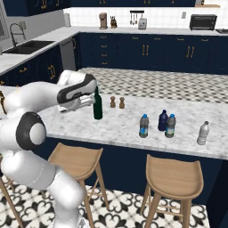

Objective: Move the plastic bottles in the middle to the plastics group, and the glass bottles in the middle to the glass group.

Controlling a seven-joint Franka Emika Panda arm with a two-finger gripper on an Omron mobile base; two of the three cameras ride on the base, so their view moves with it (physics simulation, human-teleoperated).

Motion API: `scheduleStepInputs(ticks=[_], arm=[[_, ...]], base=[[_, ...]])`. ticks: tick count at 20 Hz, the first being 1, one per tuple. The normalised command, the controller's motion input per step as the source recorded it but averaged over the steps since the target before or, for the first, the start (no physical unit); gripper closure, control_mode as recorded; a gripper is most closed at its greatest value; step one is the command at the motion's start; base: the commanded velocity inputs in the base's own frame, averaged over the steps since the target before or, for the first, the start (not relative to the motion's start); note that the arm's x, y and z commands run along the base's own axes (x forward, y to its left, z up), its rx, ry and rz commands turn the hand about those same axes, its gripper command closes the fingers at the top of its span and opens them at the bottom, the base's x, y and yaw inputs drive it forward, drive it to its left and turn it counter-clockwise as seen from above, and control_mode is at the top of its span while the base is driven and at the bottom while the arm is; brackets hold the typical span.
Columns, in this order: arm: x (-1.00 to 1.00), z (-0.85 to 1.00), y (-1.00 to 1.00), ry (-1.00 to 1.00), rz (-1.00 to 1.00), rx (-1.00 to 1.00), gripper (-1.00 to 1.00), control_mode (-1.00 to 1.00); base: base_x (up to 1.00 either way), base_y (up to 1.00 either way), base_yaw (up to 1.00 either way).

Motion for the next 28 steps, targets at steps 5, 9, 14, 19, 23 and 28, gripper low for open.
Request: scheduleStepInputs(ticks=[5,9,14,19,23,28], arm=[[0.49,0.0,-0.03,0.17,-0.09,0.13,-1.0,-1.0],[0.41,0.07,0.0,0.19,-0.06,0.18,-1.0,-1.0],[0.27,0.04,0.0,0.04,-0.04,0.1,-1.0,-1.0],[0.28,0.0,0.0,0.0,-0.06,0.0,-1.0,-1.0],[0.25,0.0,0.0,0.0,-0.08,0.0,-1.0,-1.0],[0.26,0.0,0.14,0.0,-0.05,-0.04,-1.0,-1.0]], base=[[0.0,0.0,0.0],[0.0,0.0,0.0],[0.0,0.0,0.0],[0.0,0.0,0.0],[0.0,0.0,0.0],[0.0,0.0,0.0]])
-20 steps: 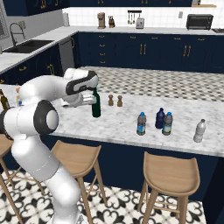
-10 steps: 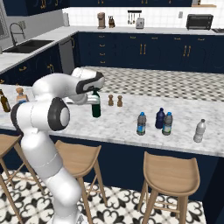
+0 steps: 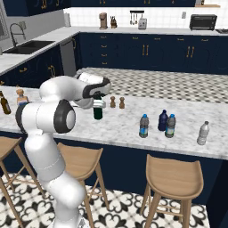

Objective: Move the plastic bottles in the middle to the plastics group, and the glass bottles in the middle to the glass group.

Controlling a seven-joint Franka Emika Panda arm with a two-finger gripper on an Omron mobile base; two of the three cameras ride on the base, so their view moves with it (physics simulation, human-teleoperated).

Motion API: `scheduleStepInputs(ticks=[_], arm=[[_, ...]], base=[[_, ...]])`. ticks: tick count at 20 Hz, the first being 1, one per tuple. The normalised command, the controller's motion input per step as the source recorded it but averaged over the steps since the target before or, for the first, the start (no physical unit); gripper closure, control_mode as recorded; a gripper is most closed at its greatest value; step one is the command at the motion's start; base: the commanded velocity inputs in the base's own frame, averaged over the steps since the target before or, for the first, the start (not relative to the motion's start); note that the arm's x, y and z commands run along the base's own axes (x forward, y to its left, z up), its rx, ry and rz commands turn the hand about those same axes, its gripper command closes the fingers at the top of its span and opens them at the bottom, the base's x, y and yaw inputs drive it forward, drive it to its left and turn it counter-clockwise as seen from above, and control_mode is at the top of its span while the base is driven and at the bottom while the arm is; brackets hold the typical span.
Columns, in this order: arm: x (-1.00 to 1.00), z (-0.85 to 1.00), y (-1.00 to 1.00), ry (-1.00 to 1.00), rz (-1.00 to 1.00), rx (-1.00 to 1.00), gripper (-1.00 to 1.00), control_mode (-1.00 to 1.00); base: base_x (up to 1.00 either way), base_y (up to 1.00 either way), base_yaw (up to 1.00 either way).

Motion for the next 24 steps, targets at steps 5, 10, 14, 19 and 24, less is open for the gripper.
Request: scheduleStepInputs(ticks=[5,10,14,19,24], arm=[[0.27,0.02,0.26,0.01,-0.02,-0.11,-1.0,-1.0],[0.17,0.14,0.39,0.12,0.0,-0.11,-1.0,-1.0],[0.09,0.28,0.4,0.14,0.0,-0.04,-1.0,-1.0],[0.12,0.37,0.46,0.14,0.0,0.0,-1.0,-1.0],[0.36,0.21,0.43,0.12,-0.03,0.0,-1.0,-1.0]], base=[[0.0,0.0,0.0],[0.0,0.0,0.0],[0.0,0.0,0.0],[0.0,0.0,0.0],[0.0,0.0,0.0]])
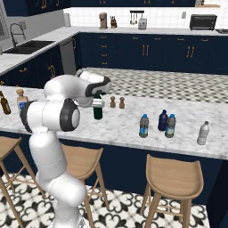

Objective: Move the plastic bottles in the middle to the plastics group, and the glass bottles in the middle to the glass group.

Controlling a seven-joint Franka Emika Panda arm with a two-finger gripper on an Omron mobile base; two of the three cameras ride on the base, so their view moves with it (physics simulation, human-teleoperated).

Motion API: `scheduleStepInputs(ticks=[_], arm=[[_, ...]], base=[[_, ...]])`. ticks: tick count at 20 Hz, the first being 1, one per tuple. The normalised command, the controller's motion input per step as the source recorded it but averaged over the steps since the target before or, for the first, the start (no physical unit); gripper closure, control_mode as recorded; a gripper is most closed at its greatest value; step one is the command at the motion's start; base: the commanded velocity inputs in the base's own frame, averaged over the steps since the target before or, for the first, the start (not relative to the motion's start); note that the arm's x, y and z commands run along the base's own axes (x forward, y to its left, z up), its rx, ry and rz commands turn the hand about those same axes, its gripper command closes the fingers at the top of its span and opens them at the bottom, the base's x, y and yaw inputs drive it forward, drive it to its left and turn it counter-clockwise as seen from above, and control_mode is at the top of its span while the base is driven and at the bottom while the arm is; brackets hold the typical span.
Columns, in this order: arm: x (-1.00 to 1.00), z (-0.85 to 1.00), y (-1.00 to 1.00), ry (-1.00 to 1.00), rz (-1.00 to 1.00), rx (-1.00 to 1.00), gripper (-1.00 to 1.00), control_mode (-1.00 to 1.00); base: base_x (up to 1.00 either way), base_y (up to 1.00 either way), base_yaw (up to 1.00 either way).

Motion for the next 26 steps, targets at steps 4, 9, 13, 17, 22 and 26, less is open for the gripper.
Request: scheduleStepInputs(ticks=[4,9,13,17,22,26], arm=[[0.44,0.02,0.35,0.12,-0.05,-0.01,-1.0,-1.0],[0.39,0.0,0.3,0.06,-0.06,-0.04,-1.0,-1.0],[0.32,0.02,0.25,0.0,-0.04,-0.04,-1.0,-1.0],[0.24,0.02,0.33,0.0,-0.03,-0.03,-1.0,-1.0],[0.3,0.0,0.33,0.0,-0.04,-0.07,-1.0,-1.0],[0.37,0.0,0.2,0.0,-0.04,-0.08,-1.0,-1.0]], base=[[0.0,0.0,0.0],[0.0,0.0,0.0],[0.0,0.0,0.0],[0.0,0.0,0.0],[0.0,0.0,0.0],[0.0,0.0,0.0]])
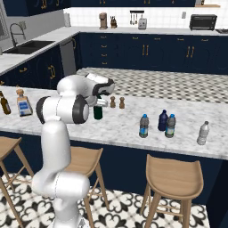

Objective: Move the plastic bottles in the middle to the plastics group, and the glass bottles in the middle to the glass group.

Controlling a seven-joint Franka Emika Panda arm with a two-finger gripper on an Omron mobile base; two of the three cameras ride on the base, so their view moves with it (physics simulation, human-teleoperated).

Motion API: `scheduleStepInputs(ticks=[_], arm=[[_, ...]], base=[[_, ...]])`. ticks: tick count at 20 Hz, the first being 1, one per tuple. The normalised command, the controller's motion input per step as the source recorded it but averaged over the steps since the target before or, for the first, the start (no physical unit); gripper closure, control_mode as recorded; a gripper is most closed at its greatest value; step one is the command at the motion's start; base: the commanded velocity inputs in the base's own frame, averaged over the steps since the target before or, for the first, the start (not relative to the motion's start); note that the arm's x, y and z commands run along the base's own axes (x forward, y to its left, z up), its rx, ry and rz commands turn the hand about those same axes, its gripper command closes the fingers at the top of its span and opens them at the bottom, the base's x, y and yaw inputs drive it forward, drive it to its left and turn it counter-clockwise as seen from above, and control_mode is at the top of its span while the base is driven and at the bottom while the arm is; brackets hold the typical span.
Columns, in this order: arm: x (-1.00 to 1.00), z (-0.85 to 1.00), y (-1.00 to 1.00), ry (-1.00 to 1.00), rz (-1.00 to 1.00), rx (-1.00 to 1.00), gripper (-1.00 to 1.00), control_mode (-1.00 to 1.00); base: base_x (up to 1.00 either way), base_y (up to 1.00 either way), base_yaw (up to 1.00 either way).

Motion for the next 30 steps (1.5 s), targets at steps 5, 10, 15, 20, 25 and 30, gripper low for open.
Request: scheduleStepInputs(ticks=[5,10,15,20,25,30], arm=[[0.33,0.0,0.21,0.0,-0.05,-0.09,-1.0,-1.0],[0.29,0.0,0.24,0.02,-0.03,-0.07,-1.0,-1.0],[0.24,0.0,0.21,0.06,-0.02,-0.04,-1.0,-1.0],[0.25,0.0,0.16,0.08,-0.03,-0.03,-1.0,-1.0],[0.31,-0.01,0.0,0.1,-0.06,-0.03,-1.0,-1.0],[0.3,-0.04,-0.06,0.12,-0.08,-0.04,-1.0,-1.0]], base=[[0.0,0.0,0.0],[0.0,0.0,0.0],[0.0,0.0,0.0],[0.0,0.0,0.0],[0.0,0.0,0.0],[0.0,0.0,0.0]])
